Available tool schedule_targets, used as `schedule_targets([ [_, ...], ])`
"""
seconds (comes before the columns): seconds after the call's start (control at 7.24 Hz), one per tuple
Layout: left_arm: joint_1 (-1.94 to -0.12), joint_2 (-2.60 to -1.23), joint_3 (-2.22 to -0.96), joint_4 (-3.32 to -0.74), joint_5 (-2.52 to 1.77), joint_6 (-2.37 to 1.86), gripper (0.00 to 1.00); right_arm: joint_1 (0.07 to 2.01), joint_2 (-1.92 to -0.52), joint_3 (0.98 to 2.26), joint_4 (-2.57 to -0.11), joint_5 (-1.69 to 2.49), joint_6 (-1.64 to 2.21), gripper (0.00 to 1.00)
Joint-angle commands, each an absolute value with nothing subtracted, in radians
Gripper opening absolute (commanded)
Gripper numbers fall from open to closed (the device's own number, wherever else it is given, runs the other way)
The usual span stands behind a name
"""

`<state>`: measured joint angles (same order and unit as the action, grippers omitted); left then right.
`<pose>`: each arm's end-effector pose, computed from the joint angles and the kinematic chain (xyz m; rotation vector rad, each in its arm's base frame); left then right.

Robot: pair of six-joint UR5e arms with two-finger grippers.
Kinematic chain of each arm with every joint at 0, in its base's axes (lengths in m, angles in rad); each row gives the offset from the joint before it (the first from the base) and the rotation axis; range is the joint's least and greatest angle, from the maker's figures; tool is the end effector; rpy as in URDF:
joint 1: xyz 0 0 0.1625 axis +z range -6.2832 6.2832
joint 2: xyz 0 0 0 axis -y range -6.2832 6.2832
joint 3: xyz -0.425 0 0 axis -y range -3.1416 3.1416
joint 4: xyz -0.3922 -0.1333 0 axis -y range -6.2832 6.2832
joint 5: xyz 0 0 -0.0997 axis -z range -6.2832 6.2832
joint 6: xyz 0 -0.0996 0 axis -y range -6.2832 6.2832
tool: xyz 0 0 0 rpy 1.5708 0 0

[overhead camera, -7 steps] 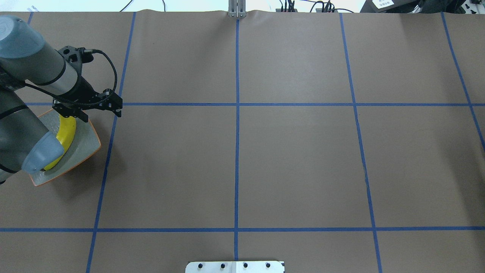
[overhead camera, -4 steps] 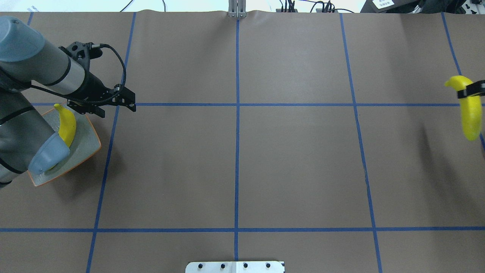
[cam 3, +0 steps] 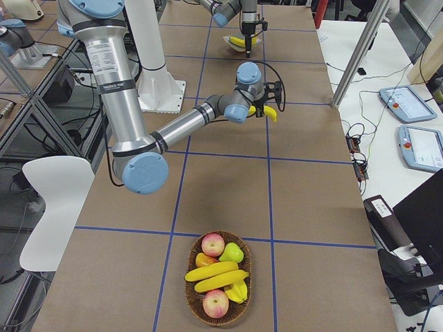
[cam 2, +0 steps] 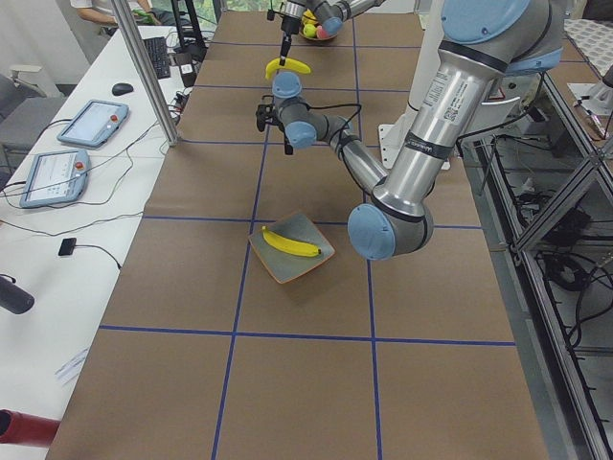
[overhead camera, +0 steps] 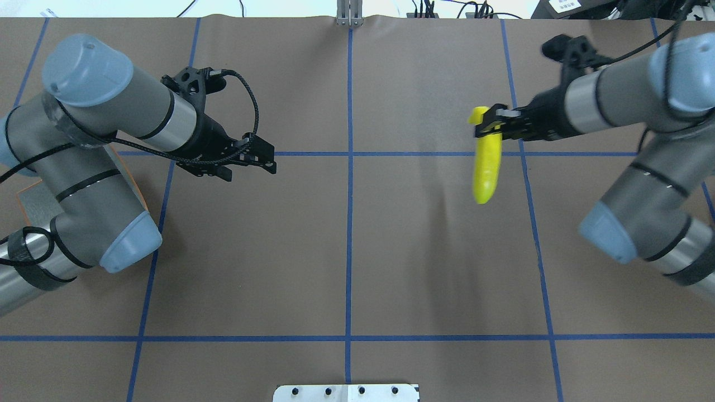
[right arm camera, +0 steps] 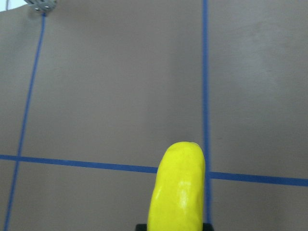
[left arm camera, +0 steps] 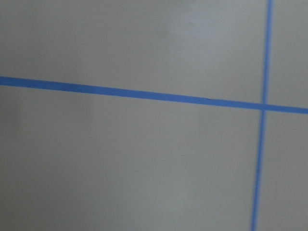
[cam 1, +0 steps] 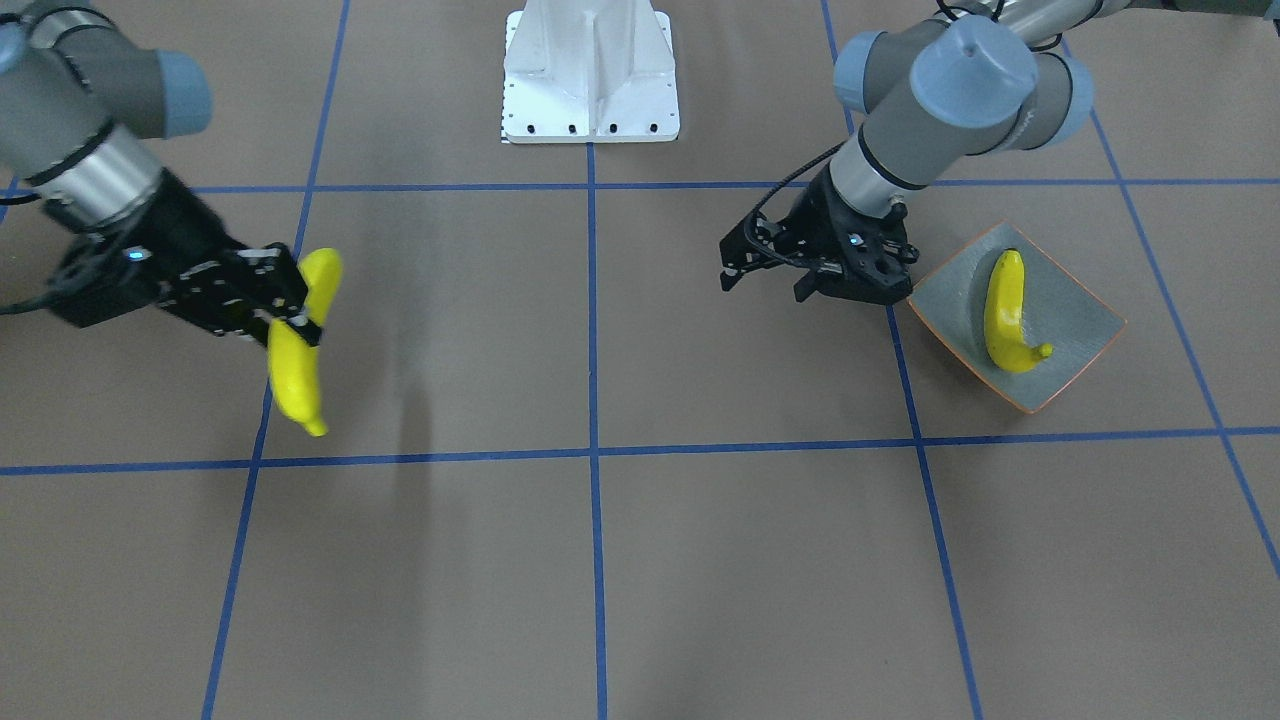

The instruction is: Transfer all bananas from basket to plate

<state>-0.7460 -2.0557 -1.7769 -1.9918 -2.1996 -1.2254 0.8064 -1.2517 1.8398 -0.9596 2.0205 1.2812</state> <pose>0.4022 -0.4734 0.2348 0.0765 1.2021 -0.0016 -0.3360 -0.4805 0.2881 0.2768 -1.2084 0.1795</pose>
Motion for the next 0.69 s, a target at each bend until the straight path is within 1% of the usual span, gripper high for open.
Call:
schedule_targets([
  [0.0, -0.715, -2.075, -1.763, -2.171, -2.197, -1.229, 1.0, 0.609, -1.137, 1.839, -0.96, 1.838, 1.481, 0.0],
  [0.28, -0.672, -2.114, -1.75, -2.293, -2.197, -1.224, 1.0, 0.584, -1.109, 1.839, -0.957, 1.833, 1.505, 0.0],
  [0.55, -0.632, -2.125, -1.694, -2.431, -2.197, -1.218, 1.0, 0.581, -1.097, 1.842, -0.957, 1.845, 1.503, 0.0],
])
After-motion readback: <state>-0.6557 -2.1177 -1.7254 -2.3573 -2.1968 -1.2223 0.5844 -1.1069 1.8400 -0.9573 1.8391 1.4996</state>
